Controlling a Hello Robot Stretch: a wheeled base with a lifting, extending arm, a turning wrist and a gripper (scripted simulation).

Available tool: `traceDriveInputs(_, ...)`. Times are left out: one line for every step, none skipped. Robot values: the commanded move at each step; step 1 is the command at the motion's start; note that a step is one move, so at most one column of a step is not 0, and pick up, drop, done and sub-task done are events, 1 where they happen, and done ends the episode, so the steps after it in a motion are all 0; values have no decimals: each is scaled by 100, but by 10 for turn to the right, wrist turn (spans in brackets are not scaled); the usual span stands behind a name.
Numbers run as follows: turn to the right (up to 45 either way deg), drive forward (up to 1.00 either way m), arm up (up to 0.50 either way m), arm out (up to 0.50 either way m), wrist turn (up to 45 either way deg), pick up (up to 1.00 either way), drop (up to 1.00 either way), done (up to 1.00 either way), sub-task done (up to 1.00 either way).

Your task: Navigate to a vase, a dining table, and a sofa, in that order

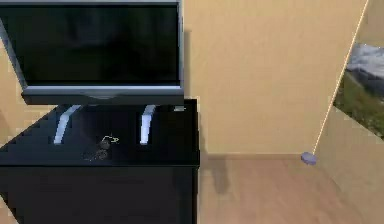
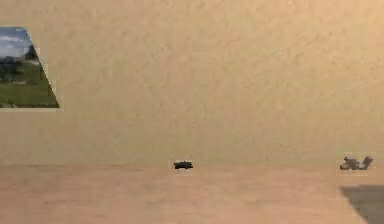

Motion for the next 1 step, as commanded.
traceDriveInputs(450, 0, 0, 0, 0, 0, 0, 0, 0)
